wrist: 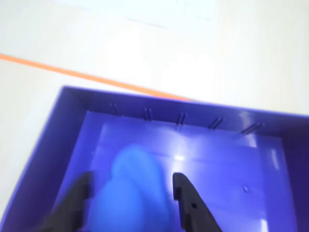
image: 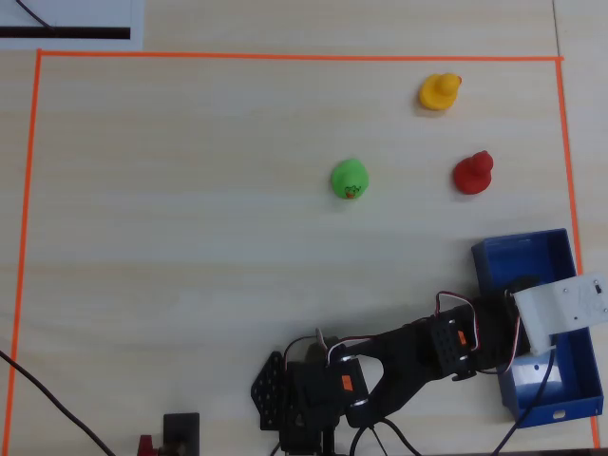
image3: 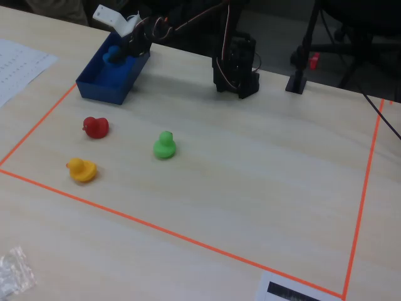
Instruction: Grasp blue duck and put it into box.
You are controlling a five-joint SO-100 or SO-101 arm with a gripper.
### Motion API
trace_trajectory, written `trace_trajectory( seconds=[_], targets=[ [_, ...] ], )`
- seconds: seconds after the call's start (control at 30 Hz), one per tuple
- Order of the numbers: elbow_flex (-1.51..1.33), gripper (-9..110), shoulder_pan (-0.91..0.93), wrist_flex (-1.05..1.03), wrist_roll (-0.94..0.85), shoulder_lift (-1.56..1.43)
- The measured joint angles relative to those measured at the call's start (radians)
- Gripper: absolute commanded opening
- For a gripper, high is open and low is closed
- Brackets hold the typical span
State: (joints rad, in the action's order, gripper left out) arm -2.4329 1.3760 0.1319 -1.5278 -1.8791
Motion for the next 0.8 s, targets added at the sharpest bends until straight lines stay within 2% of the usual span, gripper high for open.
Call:
trace_trajectory(
  seconds=[0.2,0.4,0.6,0.8],
  targets=[
    [0.017,32,-0.028,0.000,0.066,0.000],
    [0.126,2,-0.170,-0.221,0.207,-0.152],
    [0.124,0,-0.515,-0.618,0.348,-0.422],
    [-0.071,0,-1.009,-0.962,0.456,-0.795]
  ],
)
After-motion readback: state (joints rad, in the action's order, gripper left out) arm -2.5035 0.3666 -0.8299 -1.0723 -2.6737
